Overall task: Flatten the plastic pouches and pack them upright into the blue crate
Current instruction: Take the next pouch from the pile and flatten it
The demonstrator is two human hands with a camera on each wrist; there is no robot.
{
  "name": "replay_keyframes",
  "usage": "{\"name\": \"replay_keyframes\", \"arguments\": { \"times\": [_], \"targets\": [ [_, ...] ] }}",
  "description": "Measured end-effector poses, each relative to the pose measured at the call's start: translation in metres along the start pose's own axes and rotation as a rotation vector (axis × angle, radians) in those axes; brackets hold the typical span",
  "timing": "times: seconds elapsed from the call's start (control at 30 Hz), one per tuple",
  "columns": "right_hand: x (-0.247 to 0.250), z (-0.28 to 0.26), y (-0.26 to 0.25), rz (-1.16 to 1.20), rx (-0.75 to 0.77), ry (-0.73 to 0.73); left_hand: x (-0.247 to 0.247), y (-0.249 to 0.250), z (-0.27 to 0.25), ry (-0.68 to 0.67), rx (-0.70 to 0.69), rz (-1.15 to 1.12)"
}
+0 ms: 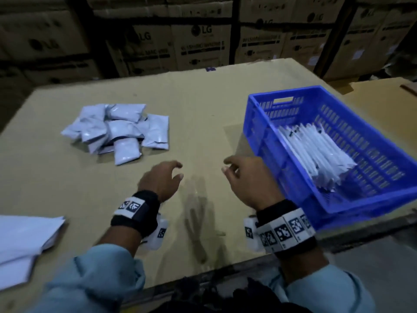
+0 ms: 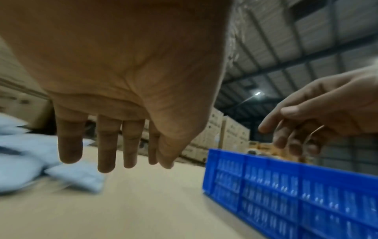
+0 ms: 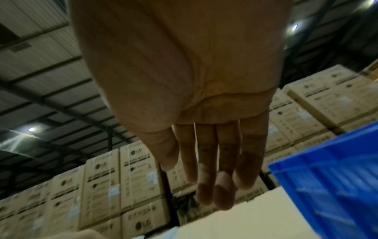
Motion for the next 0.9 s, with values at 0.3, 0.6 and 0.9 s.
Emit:
{"name": "replay_keyframes", "arguments": {
  "times": [0.3, 0.6, 0.9],
  "targets": [
    [-0.122, -0.034, -0.052, -0.073, 0.134, -0.285, -0.075, -0.158, -0.158, -0.221, 0.419, 0.062],
    [-0.191, -0.022, -0.097, -0.097, 0.166, -0.344, -0.081, -0.209, -0.183, -0.304, 0.360, 0.029],
    [-0.262, 0.068, -0.130, -0.183, 0.056, -0.356, -0.046, -0.274, -0.098, -0.338, 0.254, 0.051]
  ]
}}
Point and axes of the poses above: each hand's wrist, its own z-axis towards the middle knuckle, its own x-axis out of the back of the hand, y = z × x, the point moved 9 cm from there along z, towards the middle knuckle, and after that the axes turned 13 degrees about -x, right-handed, at the moved point
